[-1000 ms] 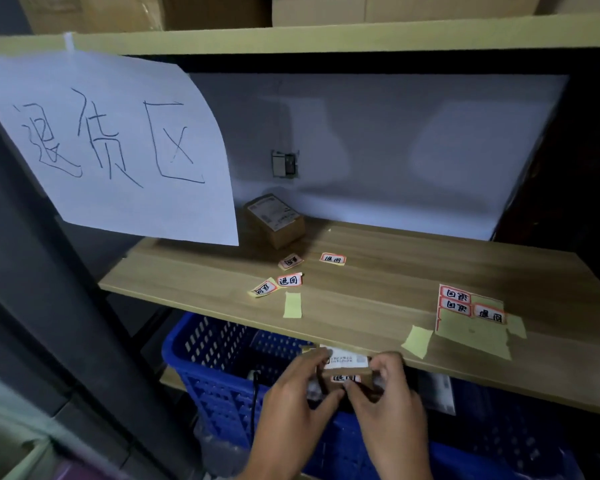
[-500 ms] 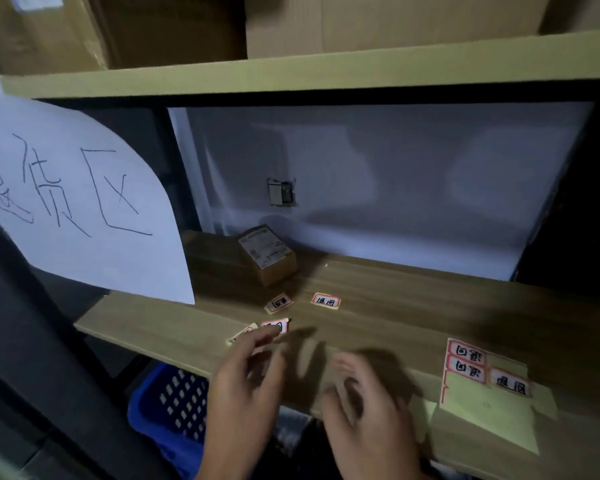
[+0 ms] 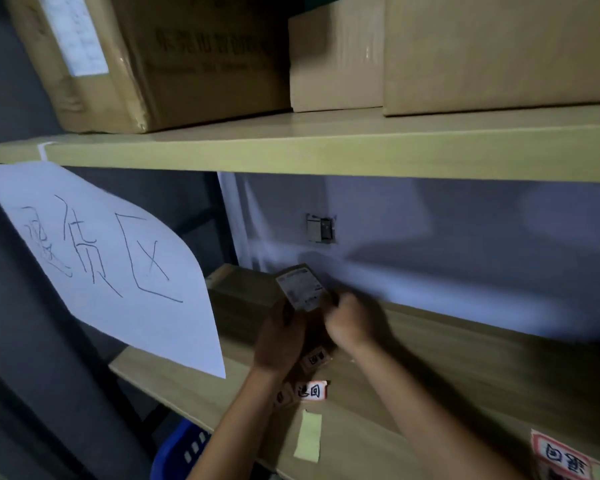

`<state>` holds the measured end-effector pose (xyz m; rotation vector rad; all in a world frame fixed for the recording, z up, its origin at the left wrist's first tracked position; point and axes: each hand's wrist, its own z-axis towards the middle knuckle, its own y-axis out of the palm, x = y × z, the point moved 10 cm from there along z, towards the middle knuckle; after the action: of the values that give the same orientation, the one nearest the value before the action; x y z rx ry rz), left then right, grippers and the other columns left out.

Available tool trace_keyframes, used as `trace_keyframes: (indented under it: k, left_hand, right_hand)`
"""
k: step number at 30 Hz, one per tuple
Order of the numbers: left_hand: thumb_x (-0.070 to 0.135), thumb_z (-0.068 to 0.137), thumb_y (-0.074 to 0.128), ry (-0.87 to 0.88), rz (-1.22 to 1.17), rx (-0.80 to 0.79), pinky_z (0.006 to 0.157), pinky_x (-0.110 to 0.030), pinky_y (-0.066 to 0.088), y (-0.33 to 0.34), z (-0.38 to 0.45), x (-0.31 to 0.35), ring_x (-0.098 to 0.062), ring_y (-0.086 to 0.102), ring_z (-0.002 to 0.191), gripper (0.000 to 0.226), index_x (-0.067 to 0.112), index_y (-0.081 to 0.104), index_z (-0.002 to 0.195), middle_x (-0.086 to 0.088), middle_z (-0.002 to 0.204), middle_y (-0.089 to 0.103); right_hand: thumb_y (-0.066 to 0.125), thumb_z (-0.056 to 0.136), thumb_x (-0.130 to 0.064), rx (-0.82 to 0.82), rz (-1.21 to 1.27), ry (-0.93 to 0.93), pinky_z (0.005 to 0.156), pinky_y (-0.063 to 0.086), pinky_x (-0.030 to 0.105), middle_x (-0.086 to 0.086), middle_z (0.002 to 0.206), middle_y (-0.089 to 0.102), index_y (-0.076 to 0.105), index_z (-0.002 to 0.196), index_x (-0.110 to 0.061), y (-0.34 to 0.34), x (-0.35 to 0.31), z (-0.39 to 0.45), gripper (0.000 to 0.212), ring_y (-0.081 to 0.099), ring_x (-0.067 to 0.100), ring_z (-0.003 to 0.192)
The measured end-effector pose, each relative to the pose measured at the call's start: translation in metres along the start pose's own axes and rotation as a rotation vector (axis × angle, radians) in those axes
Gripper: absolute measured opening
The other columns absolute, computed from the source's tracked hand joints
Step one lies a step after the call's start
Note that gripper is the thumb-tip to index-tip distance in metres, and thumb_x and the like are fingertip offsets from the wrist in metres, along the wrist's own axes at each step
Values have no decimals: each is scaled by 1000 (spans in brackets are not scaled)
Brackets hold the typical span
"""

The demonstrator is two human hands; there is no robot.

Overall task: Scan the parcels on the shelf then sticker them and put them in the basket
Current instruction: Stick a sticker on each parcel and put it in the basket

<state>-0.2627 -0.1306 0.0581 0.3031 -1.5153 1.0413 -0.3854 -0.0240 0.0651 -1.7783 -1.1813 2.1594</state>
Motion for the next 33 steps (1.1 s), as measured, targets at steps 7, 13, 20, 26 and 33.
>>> trace_keyframes:
  k: [7, 13, 20, 26, 33]
  left_hand:
    - [40, 111, 49, 66, -36, -24, 82, -15, 46, 12, 2, 24, 9, 63, 99, 20, 38, 63, 125, 19, 110, 69]
    - [26, 107, 59, 189, -329, -91, 96, -26, 55, 41, -55, 98, 8, 70, 108, 26, 39, 69, 127, 23, 117, 77]
    - [7, 105, 58, 243, -342, -251, 89, -8, 51, 110, -133, 116, 14, 69, 106, 38, 44, 68, 109, 40, 108, 74]
    - [14, 105, 58, 245, -252, -271, 91, -11, 49, 130, -175, 91, 12, 67, 111, 36, 48, 69, 110, 38, 112, 74]
    - [31, 107, 58, 329, -46, -88, 97, -24, 48, 120, -188, 75, -11, 67, 124, 30, 27, 64, 136, 14, 130, 71]
  right_hand:
    - [55, 99, -31, 67, 210, -32, 76, 53, 33, -3, 96, 74, 70, 105, -22, -25, 8, 4, 18, 70, 20, 93]
    - [61, 99, -20, 284, 459, -197, 85, 56, 27, -6, 98, 79, 74, 104, -17, -127, 30, -56, 15, 73, 6, 95]
    - [60, 99, -27, 396, 380, -101, 92, 55, 29, -15, 106, 78, 73, 114, -22, -179, 112, -142, 20, 71, -2, 100]
    - [60, 97, -39, 406, 297, -16, 96, 56, 34, -21, 104, 76, 71, 107, -30, -171, 155, -184, 18, 69, -6, 100]
    - [63, 95, -40, 472, 94, -38, 91, 55, 26, -15, 109, 77, 72, 118, -24, -212, 154, -210, 29, 70, -1, 97]
